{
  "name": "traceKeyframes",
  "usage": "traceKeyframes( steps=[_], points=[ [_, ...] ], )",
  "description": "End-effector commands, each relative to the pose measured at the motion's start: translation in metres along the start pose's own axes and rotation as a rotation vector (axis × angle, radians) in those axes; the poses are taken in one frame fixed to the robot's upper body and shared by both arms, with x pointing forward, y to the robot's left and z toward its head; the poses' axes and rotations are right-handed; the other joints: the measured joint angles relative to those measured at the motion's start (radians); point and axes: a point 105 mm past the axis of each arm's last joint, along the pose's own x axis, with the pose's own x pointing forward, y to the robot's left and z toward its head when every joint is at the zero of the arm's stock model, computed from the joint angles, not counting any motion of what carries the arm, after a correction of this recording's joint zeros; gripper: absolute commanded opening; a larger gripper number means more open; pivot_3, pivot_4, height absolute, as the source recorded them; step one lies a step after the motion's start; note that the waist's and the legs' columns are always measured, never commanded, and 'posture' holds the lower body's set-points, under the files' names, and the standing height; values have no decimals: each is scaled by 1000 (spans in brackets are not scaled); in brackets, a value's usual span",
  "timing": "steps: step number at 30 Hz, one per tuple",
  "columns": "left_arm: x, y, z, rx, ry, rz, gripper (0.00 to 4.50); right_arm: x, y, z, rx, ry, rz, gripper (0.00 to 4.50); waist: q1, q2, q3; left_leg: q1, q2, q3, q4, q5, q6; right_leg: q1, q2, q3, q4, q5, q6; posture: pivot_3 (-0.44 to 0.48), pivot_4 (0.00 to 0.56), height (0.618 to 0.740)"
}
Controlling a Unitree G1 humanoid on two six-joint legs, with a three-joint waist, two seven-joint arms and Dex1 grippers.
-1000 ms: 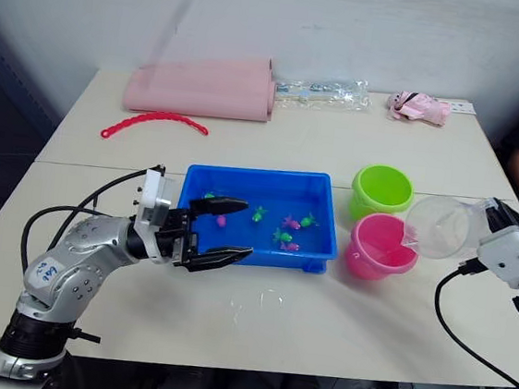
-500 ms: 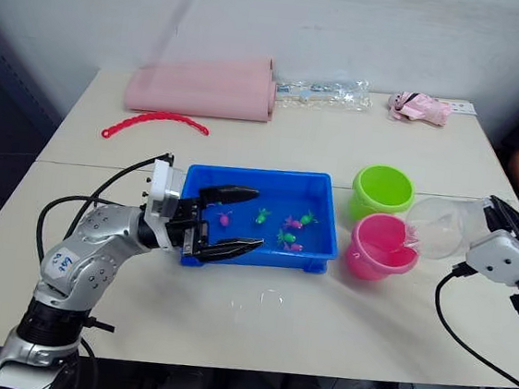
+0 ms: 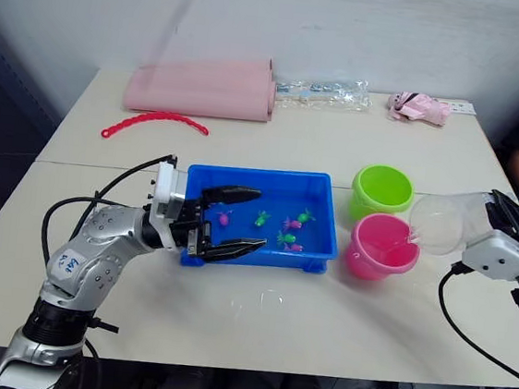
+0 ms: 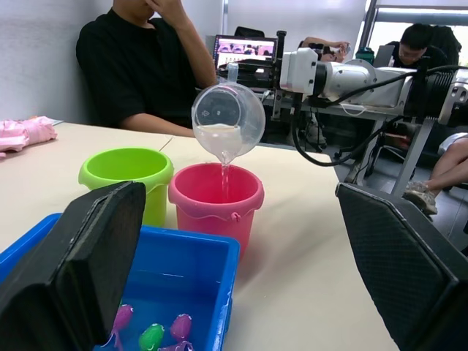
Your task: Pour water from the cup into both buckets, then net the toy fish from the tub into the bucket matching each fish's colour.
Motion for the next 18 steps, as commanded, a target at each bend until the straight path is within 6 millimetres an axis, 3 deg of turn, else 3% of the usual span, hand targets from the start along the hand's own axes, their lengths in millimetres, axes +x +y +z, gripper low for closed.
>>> traceKeyframes(
  steps=[1, 18],
  points=[
    [3, 0, 6, 36, -16, -16, 4500, 4, -17, 6, -46, -41, -54, 34, 0, 0, 0, 0, 0, 0, 0, 0, 0, 0, 0, 0, 0, 0, 0, 0, 150, 740],
    [4, 3, 6, 51, -18, -8, 4500, 9, -18, 13, -111, -79, -56, 34, 0, 0, 0, 0, 0, 0, 1, 0, 0, 0, 0, 0, 1, 0, 0, 0, 150, 740]
  ],
)
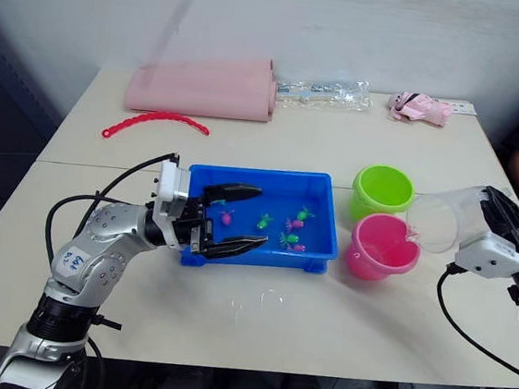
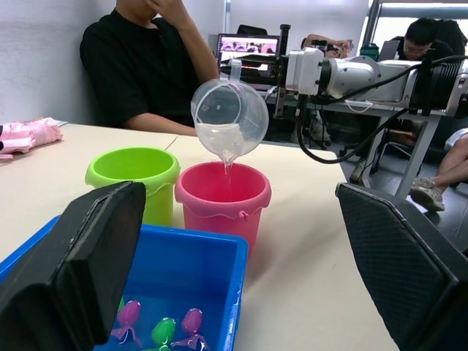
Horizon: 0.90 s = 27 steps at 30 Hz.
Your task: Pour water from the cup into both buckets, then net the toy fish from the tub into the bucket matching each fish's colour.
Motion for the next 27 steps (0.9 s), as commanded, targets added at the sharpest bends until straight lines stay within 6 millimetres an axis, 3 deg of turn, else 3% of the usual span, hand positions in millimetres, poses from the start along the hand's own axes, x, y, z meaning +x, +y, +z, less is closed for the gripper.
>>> traceKeyframes(
  steps=[1, 6, 11, 18, 23, 27],
  points=[
    [2, -1, 7, 38, -22, -12, 4500, 4, -18, 5, -46, -38, -48, 34, 0, 0, 0, 0, 0, 0, 0, 0, 0, 0, 0, 0, 0, 0, 0, 0, 150, 740],
    [1, -1, 6, 38, -20, -9, 4500, 4, -15, 2, 25, -10, -62, 34, 0, 0, 0, 0, 0, 0, 0, 0, 0, 0, 0, 0, 0, 0, 0, 0, 150, 740],
    [-1, -1, 5, 36, -14, -1, 4500, 1, -8, -7, 305, 44, -105, 34, 0, 0, 0, 0, 0, 0, 1, 0, 0, 0, 0, 0, 0, 0, 0, 0, 150, 740],
    [-5, -1, 5, 36, -5, 7, 4500, 2, -14, -19, 642, 100, -201, 34, 0, 0, 0, 0, 1, -1, 4, 0, 1, 1, 0, -1, 2, 0, 0, 0, 150, 740],
    [-10, 3, 8, 36, -5, 31, 4500, 17, -25, -34, 809, 170, -253, 34, -2, 0, 0, -1, 1, -1, 8, -1, 3, 1, 0, -1, 4, 0, 0, 0, 150, 740],
    [-16, 16, 14, 43, -20, 92, 4500, 36, -28, -43, 819, 258, -229, 34, -3, 0, 0, -1, 2, -1, 8, -2, 3, 1, 0, 0, 4, 0, 0, 0, 150, 740]
  ],
)
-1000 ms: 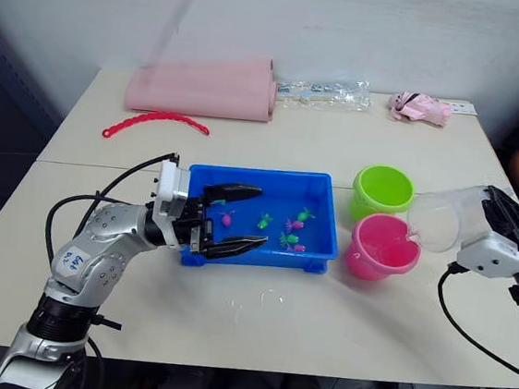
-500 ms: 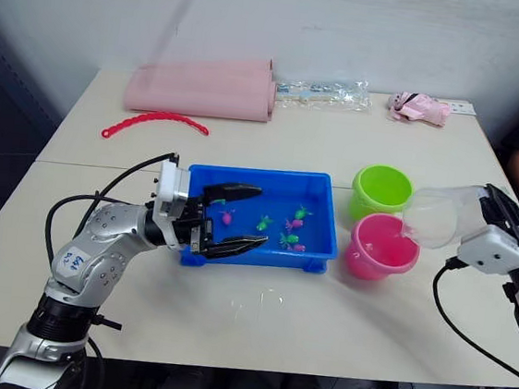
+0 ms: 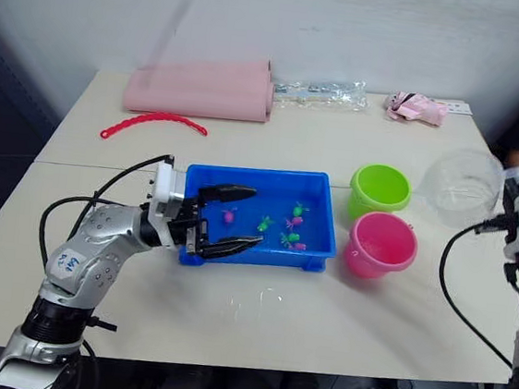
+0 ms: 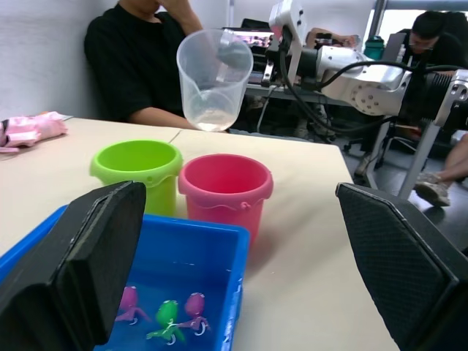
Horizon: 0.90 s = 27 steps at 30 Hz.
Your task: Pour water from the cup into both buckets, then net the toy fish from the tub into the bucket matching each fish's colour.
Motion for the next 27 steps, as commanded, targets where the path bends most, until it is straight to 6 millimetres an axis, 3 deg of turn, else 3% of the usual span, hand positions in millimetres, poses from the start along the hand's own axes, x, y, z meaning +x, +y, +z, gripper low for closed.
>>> traceKeyframes(
  steps=[1, 5, 13, 21, 27],
  points=[
    [-7, 15, 16, 36, -43, 65, 4500, 20, -15, 7, -33, 75, -39, 34, 2, 0, 0, 0, 0, 0, 0, 0, 0, 0, 0, 0, 0, 0, 0, 0, 150, 740],
    [-8, 23, 19, 42, -46, 90, 4500, 35, -1, 13, -121, 72, 48, 34, 5, 0, 0, -3, 0, 0, 1, 0, 0, -2, 0, 0, 0, 0, 0, 0, 150, 740],
    [-12, 30, 20, 54, -19, 105, 4500, 60, 1, 21, -393, 53, 37, 34, 3, 0, 0, -8, -1, 5, 1, 0, 1, -10, 0, -1, 2, 0, 1, 0, 150, 740],
    [-13, 33, 22, 60, -9, 121, 4500, 68, 18, 31, -573, -35, 122, 34, 1, 0, 0, -11, 0, 5, 2, 0, 1, -14, 0, -1, 2, 0, 1, 0, 150, 740],
    [-10, 33, 23, 62, -18, 131, 4500, 70, 18, 42, -740, -119, 91, 34, 1, 0, 0, -11, -1, 5, 2, 0, 0, -15, 0, -1, 2, 0, 1, 0, 150, 740]
  ],
)
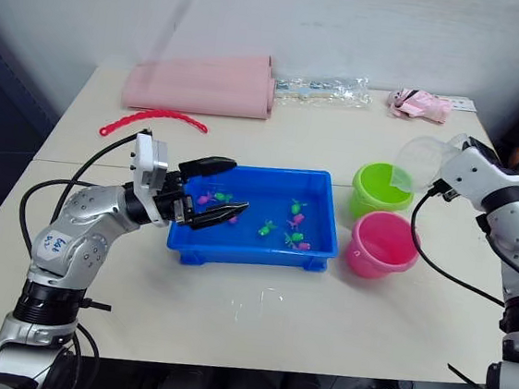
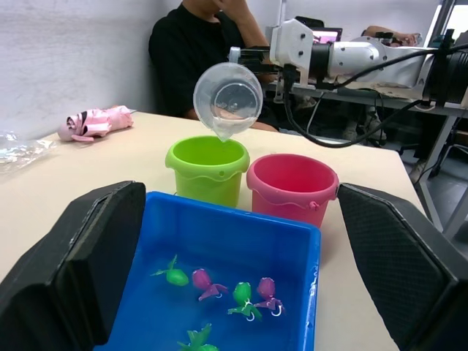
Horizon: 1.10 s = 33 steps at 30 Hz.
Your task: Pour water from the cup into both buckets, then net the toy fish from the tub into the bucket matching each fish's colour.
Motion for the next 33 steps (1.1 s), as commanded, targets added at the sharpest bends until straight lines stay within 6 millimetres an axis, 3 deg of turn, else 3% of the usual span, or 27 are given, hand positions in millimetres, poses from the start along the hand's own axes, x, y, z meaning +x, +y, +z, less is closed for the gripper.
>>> traceKeyframes(
  steps=[1, 16, 27, 33],
  points=[
    [1, 1, 12, 41, -28, 5, 4500, 2, -30, 10, -109, -58, -101, 34, 0, 0, 0, 0, 0, 0, 0, 0, 0, 0, 0, 0, 0, 0, 0, 0, 150, 740],
    [1, -3, 5, 51, -12, 5, 4500, 9, -35, 27, -425, -156, -161, 34, -1, 0, 0, 0, 0, 0, 0, 0, -1, 0, 0, 0, 0, 0, 0, 0, 150, 740],
    [1, -2, 4, 65, -12, 8, 4500, 8, -34, 36, -504, -241, -199, 34, -3, 0, 0, 0, 0, 0, 0, 0, -1, 0, 0, 0, 0, 0, 0, 0, 150, 740],
    [-1, -1, 5, 72, -12, 14, 4500, 5, -32, 30, -525, -234, -197, 34, -3, 0, 0, 0, 0, 0, 0, 1, -1, 0, 0, 0, 0, 0, 0, 0, 150, 740]
  ],
)
